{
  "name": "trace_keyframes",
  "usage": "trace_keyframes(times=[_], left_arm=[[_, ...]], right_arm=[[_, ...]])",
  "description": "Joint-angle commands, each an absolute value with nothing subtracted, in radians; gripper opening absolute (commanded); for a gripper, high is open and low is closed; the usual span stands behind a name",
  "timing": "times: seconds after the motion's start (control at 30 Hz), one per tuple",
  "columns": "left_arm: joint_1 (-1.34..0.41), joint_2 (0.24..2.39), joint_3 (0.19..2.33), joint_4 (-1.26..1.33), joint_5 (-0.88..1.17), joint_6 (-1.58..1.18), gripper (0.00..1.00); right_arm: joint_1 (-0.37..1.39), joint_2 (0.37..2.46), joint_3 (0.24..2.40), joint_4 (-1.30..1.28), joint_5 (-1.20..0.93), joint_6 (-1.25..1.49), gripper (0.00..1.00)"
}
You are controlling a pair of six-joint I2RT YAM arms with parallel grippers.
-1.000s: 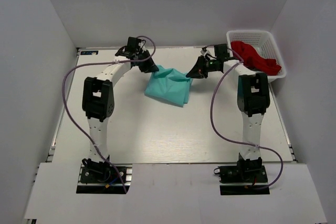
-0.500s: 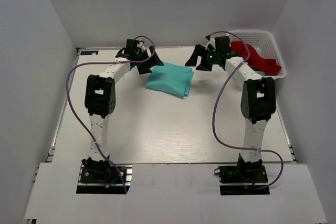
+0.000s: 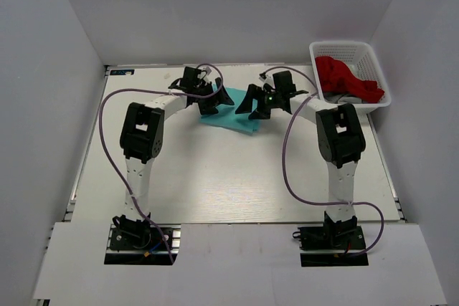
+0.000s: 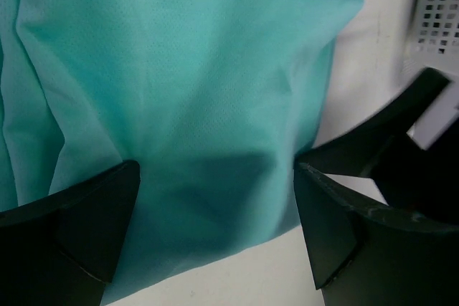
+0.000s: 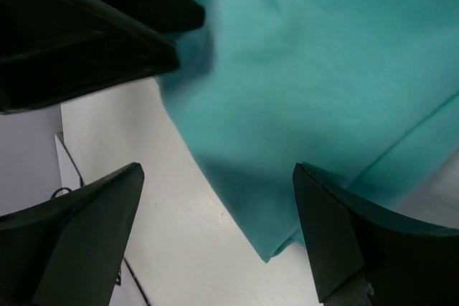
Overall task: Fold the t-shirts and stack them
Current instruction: Fold the long partially folded tshirt into a neat square
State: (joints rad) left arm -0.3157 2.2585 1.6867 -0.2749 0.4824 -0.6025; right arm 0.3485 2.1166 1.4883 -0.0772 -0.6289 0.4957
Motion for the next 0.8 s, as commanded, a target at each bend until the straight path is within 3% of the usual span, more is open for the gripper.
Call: trace_keyframes(times=[0.0,0.3,0.77], left_arm=[[-0.302,2.191,1.605,-0.304,0.456,-0.6,1.0],[-0.291,2.161,1.537,-0.393,0.265,-0.568,1.0],[-0.282,2.088,1.519,-0.521,0.014,-0.534,1.0]], right_arm=[[0.334,2.151,1.434,0.02,-0.68,0.532,0.9],[0.296,2.191,1.307,0.002,-0.546,0.543,0.9],[0.387,2.025,1.394,-0.093,-0.679,0.377,0.9]])
